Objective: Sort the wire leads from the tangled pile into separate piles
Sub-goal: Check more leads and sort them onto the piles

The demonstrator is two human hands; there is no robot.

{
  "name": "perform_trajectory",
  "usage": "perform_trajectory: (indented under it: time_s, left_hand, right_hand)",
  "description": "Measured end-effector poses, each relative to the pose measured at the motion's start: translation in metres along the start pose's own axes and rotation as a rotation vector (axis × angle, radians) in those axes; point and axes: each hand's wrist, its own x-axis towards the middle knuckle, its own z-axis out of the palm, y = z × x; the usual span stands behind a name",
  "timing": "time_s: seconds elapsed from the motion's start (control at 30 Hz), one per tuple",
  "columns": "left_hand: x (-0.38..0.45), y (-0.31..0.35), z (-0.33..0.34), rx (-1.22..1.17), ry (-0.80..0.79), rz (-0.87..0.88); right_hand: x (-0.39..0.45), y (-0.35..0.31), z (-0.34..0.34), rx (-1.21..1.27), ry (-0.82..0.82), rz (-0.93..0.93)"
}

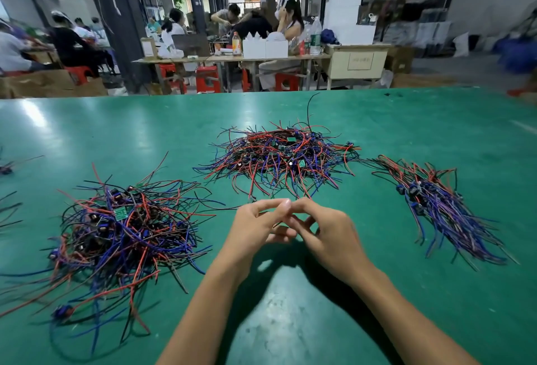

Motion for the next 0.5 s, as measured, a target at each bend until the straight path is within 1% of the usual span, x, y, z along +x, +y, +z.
perform_trajectory:
  time_s: [0.13,0.17,0.2,0.23,0.27,0.3,0.33,0.37,0.4,0.43,0.5]
  left_hand:
    - [0.000,0.000,-0.014,-0.004,-0.023,0.059]
    - [0.002,0.000,-0.016,0.000,0.009,0.089]
    - [0.005,-0.001,-0.018,0.011,0.075,0.123]
    - [0.009,-0.002,-0.021,0.062,0.175,0.164]
    - [0.014,-0.004,-0.024,0.174,0.300,0.211]
    - [0.020,-0.006,-0.027,0.337,0.426,0.258]
    - [0.024,-0.009,-0.032,0.516,0.516,0.301]
    - [0.028,-0.012,-0.037,0.674,0.557,0.333]
    - [0.032,-0.017,-0.041,0.801,0.558,0.335]
    - [0.035,-0.021,-0.042,0.904,0.544,0.306]
    - [0.038,-0.030,-0.043,1.056,0.524,0.193]
  right_hand:
    - [0.001,0.000,0.002,0.018,-0.058,0.013]
    - [0.002,-0.002,0.004,0.027,-0.066,0.013]
    - [0.002,-0.003,0.007,0.045,-0.075,0.014]
    - [0.001,-0.005,0.010,0.079,-0.082,0.024]
    - [0.000,-0.007,0.013,0.128,-0.082,0.047]
    - [0.000,-0.008,0.016,0.173,-0.084,0.076]
    - [-0.001,-0.008,0.018,0.201,-0.093,0.100]
    - [-0.002,-0.007,0.020,0.204,-0.111,0.116]
    - [-0.004,-0.006,0.021,0.191,-0.136,0.127]
    - [-0.004,-0.004,0.022,0.173,-0.158,0.135]
    - [-0.004,-0.001,0.023,0.154,-0.187,0.153]
